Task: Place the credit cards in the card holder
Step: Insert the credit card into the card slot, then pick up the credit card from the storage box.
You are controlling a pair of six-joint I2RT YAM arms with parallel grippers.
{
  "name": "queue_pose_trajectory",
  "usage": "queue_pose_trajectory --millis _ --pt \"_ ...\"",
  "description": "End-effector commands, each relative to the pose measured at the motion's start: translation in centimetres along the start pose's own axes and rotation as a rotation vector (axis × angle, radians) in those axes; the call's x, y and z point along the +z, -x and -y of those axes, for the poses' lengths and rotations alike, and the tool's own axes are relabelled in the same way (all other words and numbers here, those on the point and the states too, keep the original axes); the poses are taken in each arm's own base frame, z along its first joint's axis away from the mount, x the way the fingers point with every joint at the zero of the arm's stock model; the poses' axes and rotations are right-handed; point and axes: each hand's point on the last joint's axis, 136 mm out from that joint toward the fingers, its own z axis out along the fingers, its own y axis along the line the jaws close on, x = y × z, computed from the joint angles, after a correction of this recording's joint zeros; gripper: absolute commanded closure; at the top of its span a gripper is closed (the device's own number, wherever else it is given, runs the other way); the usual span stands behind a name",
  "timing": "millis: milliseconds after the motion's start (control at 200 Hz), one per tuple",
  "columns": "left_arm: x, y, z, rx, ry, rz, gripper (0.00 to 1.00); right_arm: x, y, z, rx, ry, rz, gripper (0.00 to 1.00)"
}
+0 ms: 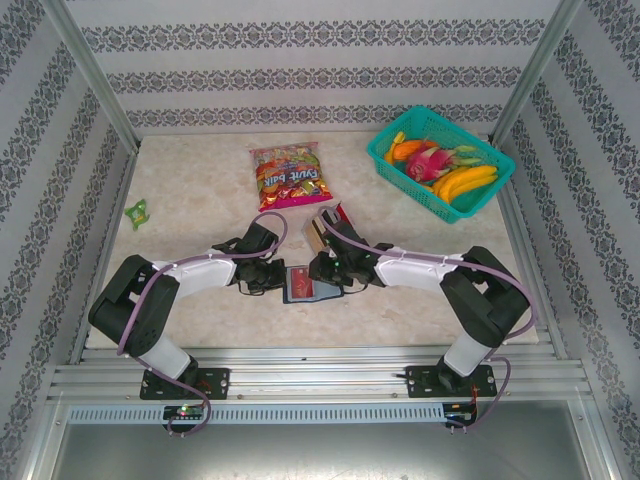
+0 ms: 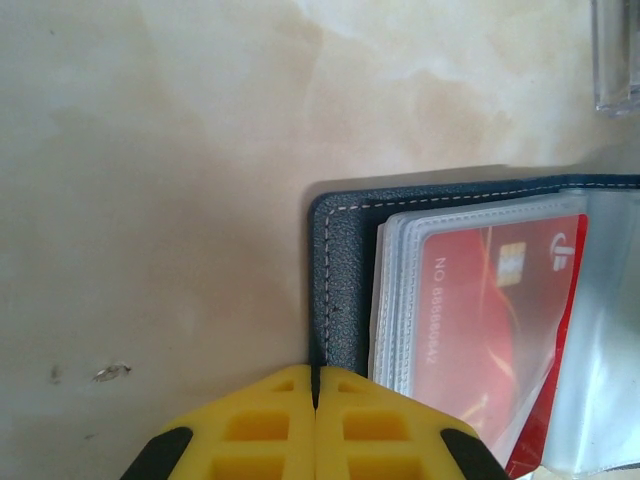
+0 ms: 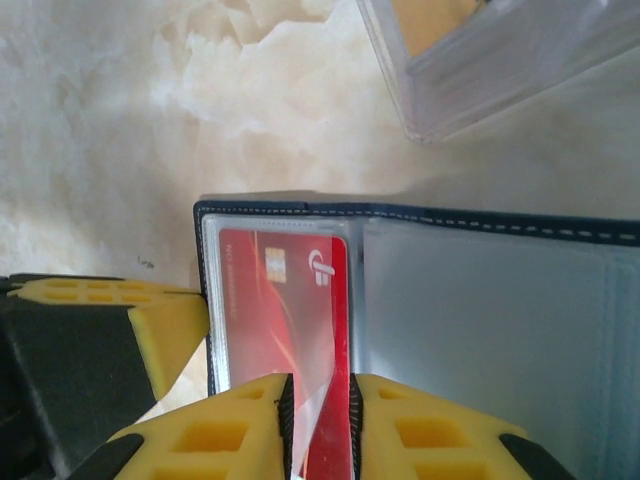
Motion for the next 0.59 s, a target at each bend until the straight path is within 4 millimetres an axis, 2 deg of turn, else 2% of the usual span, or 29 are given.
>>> queue_pose_trajectory --millis 0,140,255,345,425,470,590 --pt "0.2 -1.1 -0.3 0.03 0.023 -0.017 0.91 -1.2 0.3 0.5 -0.044 -0.046 0.008 0.75" --pt "-1.1 -0.4 0.6 0.041 0.002 0.014 0.87 -2.8 1.6 0.9 -0.117 -0.148 0.038 0.74" --pt "-2.5 0.3 1.6 0.048 -0.025 0.051 0.82 -4.8 2.9 0.3 -0.194 -0.191 0.087 0.73" --pt "-3.6 0.9 2.3 0.052 -0.038 0.081 0.79 -6.4 4.2 -0.1 -0.246 -0.225 0.131 0.64" --pt "-4.4 1.4 3.0 0.056 -0.056 0.102 0.77 -7.6 5.4 -0.1 -0.284 -0.262 0.161 0.63" --pt "-4.8 1.7 3.3 0.054 -0.065 0.115 0.72 -8.0 6.1 -0.2 -0.295 -0.273 0.175 0.61" --pt "-5.6 2.5 4.4 0.058 -0.096 0.139 0.7 -8.5 7.5 0.0 -0.306 -0.283 0.177 0.61"
